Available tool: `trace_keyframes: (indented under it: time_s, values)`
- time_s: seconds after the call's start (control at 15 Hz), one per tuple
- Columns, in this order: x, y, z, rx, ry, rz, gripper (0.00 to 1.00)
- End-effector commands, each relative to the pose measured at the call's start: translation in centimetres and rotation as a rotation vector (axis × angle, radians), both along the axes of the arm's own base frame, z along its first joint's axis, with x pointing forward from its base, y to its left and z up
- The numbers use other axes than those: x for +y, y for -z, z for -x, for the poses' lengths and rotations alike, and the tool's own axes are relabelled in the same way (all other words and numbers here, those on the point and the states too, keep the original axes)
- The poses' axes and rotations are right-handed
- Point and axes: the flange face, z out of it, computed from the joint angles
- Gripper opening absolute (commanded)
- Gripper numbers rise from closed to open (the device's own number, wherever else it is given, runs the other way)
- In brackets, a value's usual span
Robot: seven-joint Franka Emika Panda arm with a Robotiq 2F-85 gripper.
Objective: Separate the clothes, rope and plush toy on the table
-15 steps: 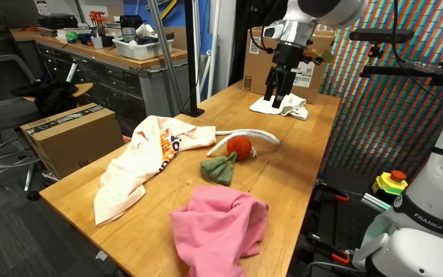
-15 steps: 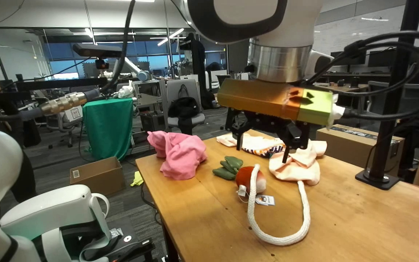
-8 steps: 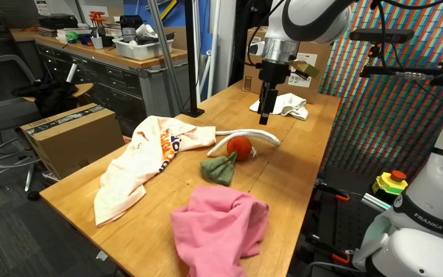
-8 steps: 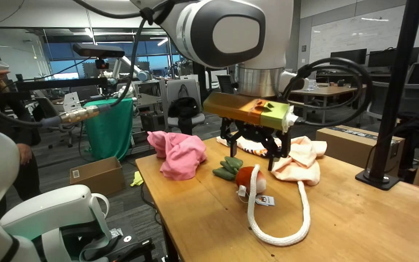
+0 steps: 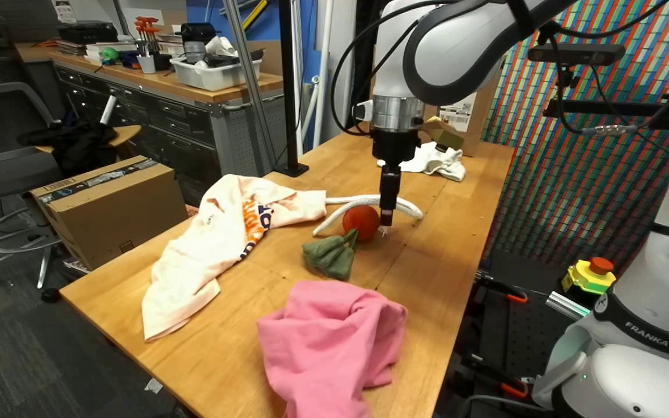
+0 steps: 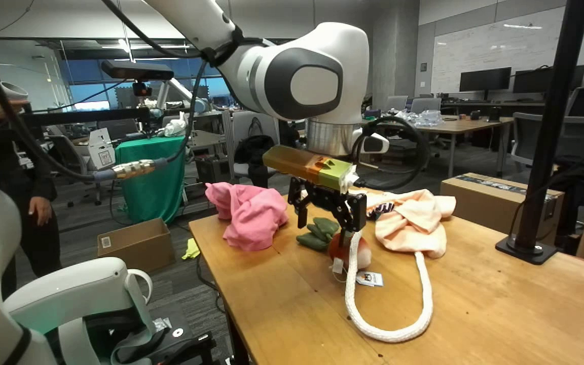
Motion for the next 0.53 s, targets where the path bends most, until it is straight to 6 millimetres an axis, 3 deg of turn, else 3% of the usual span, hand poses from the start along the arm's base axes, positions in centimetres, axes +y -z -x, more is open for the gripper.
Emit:
trace_keyframes:
  time_s: [0.0, 0.47]
  values:
    - [2.1, 0.4, -1.3, 0.017, 0.022, 0.0, 1.0]
    - [3.1, 1.1, -2.9, 0.028, 0.049, -0.025, 1.0]
